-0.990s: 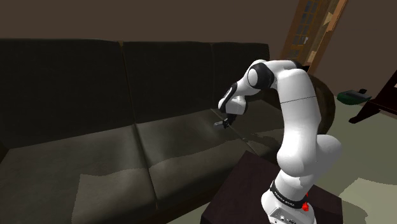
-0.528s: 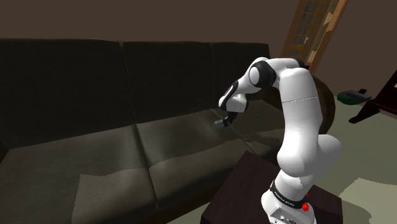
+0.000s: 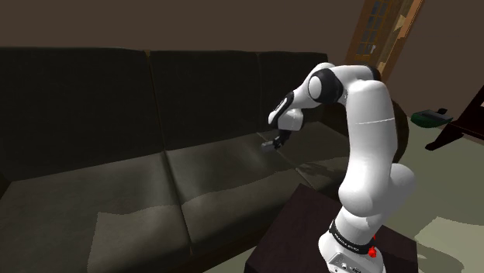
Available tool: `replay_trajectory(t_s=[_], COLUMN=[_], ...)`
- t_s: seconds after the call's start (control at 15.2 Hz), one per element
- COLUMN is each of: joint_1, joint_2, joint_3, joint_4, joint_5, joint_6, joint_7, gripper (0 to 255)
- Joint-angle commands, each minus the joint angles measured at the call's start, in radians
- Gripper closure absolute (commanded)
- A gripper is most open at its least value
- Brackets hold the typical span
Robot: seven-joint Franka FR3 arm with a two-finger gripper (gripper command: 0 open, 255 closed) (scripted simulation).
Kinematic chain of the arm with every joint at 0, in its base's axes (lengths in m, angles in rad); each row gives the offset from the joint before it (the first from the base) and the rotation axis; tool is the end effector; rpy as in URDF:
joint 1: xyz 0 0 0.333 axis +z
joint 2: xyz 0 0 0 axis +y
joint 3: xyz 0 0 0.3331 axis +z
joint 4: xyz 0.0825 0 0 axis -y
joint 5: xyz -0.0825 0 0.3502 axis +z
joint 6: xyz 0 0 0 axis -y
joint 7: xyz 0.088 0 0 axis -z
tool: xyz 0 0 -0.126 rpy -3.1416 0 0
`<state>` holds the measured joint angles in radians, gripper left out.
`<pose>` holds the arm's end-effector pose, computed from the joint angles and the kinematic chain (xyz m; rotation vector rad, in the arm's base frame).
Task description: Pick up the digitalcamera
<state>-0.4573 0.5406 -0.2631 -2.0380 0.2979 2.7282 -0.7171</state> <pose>0.4541 -0.4010 0.2233 3.0063 -0.3296 0.2175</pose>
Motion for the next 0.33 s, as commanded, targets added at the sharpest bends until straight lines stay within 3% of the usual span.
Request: replay_trajectory(t_s=[0.0, 0.26], joint_1=[0.009, 0.018], joint_2=[-0.025, -0.048], joint_3=[-0.012, -0.023], joint_4=[-0.004, -0.007], joint_5=[-0.011, -0.023], joint_6=[-0.020, -0.041], joint_7=[0.009, 0.017], gripper=[255, 255])
